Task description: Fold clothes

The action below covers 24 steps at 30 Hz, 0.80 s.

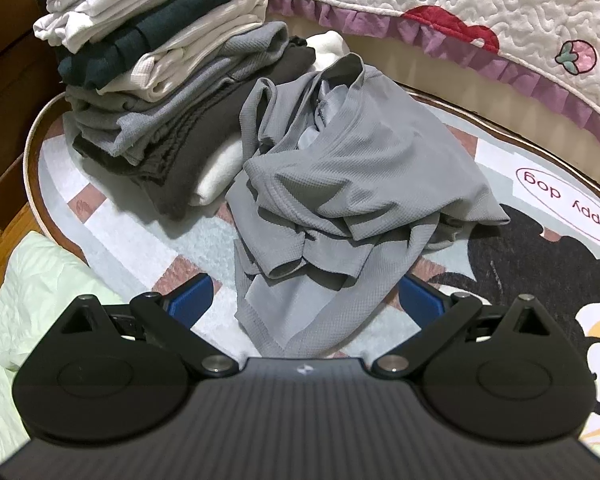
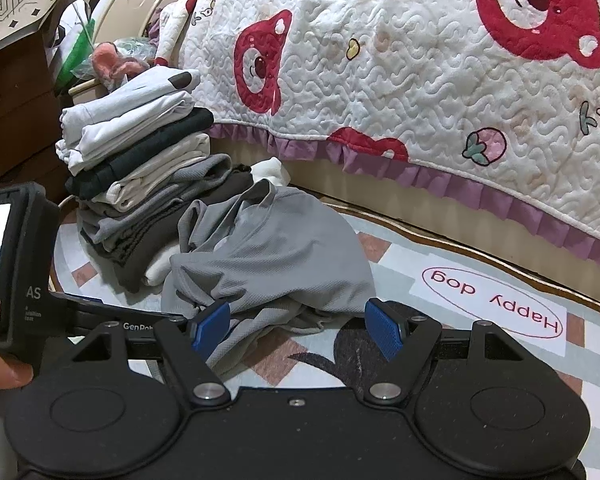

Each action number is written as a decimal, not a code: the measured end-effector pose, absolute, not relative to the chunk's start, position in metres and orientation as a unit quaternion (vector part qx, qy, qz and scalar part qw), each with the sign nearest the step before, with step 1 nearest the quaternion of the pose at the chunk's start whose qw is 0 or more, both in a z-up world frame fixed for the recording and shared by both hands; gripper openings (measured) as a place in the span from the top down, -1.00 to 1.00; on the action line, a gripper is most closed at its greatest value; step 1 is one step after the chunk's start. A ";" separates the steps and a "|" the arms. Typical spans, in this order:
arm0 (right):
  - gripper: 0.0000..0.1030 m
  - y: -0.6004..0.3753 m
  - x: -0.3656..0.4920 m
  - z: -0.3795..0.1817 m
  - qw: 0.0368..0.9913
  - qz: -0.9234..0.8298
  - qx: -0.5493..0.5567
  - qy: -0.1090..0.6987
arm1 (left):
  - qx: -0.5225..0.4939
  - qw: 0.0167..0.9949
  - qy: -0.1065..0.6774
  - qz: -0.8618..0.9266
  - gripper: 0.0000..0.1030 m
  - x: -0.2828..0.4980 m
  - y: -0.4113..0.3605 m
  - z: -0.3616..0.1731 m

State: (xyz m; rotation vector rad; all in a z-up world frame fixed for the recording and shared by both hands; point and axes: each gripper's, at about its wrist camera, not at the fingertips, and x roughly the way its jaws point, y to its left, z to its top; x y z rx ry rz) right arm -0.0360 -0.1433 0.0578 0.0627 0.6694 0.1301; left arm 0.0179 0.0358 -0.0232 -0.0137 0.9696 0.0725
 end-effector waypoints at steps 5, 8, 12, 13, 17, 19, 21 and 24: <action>-0.57 -0.144 -0.031 0.013 0.929 0.067 0.051 0.360 | -0.027 0.882 0.470 0.032 -0.95 0.023 0.053 -0.034; -0.50 -0.144 -0.027 -0.016 0.918 0.084 0.060 0.383 | -0.060 0.890 0.451 -0.003 -0.95 0.022 0.069 -0.033; 0.35 -0.142 -0.016 -0.039 0.906 0.125 0.064 0.400 | -0.072 0.910 0.408 0.002 -0.95 0.018 0.079 -0.026; 0.66 -0.140 -0.012 -0.041 0.905 0.134 0.057 0.399 | -0.075 0.910 0.408 0.006 -0.91 0.020 0.082 -0.027; 0.70 -0.130 0.006 -0.045 0.903 0.169 0.044 0.392 | -0.132 0.889 0.438 -0.002 -0.23 0.031 0.097 -0.042; 0.67 -0.129 0.018 -0.051 0.899 0.171 0.069 0.397 | -0.155 0.878 0.452 -0.012 -0.17 0.035 0.103 -0.053; 0.55 -0.128 0.031 -0.058 0.893 0.171 0.098 0.404 | -0.160 0.870 0.467 -0.006 -0.16 0.039 0.105 -0.063; 0.00 -0.127 0.049 -0.083 0.878 0.163 0.181 0.412 | -0.158 0.864 0.478 0.009 -0.16 0.042 0.106 -0.072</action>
